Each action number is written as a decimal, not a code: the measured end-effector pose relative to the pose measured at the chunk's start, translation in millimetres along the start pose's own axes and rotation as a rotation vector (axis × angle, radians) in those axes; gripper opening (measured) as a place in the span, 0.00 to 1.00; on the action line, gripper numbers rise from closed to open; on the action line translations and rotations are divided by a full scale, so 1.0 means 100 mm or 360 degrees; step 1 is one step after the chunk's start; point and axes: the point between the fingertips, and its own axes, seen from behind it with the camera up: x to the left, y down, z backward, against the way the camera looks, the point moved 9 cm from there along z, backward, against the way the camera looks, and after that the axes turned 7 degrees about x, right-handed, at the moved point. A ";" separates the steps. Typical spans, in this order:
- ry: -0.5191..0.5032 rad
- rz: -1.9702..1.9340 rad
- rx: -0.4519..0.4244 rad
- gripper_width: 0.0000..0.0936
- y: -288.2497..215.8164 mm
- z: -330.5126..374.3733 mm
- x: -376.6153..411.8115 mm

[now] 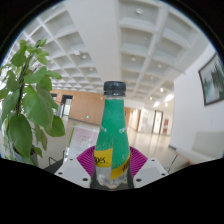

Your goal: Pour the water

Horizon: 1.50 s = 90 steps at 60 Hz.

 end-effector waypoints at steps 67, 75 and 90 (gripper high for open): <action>0.0038 -0.0258 0.0763 0.91 1.71 0.78 -0.03; 0.0069 -0.0245 0.0775 0.92 1.57 1.40 0.07; 0.0059 -0.0180 0.0772 0.92 1.41 2.48 0.33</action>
